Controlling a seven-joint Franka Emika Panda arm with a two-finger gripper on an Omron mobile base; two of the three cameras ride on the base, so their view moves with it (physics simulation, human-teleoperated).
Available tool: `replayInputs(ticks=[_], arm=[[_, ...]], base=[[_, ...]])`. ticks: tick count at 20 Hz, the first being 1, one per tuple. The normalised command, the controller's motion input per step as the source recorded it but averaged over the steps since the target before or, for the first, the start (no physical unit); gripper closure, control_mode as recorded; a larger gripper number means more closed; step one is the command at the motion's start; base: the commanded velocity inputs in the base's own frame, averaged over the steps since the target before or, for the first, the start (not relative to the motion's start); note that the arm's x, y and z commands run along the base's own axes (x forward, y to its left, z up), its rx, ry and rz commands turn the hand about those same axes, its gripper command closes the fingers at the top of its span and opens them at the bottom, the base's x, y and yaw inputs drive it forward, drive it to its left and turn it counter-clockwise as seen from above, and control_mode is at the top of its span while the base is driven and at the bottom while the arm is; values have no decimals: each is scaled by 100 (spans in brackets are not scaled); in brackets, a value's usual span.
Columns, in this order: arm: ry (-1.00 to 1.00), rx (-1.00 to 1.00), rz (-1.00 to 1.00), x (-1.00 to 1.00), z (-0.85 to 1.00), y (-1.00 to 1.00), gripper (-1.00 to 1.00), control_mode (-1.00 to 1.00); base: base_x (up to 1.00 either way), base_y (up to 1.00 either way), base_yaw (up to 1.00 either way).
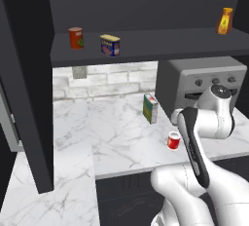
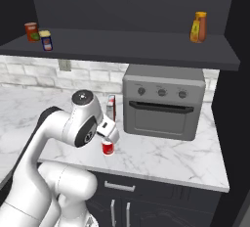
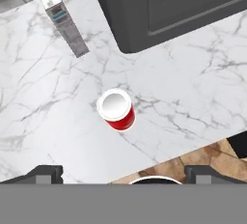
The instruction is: Pick the cans from the counter and place them in their designated side in the cabinet.
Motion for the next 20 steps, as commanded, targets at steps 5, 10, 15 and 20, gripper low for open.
replayInputs(ticks=[5,10,15,20], arm=[[1,0,0,12,-14,0,-100,-100],[0,0,0,14,-12,0,-100,-100],[1,0,0,15,-15,0,-100,-100],[1,0,0,13,-14,0,-100,-100]], base=[[0,0,0],[0,0,0],[0,0,0],[0,0,0]])
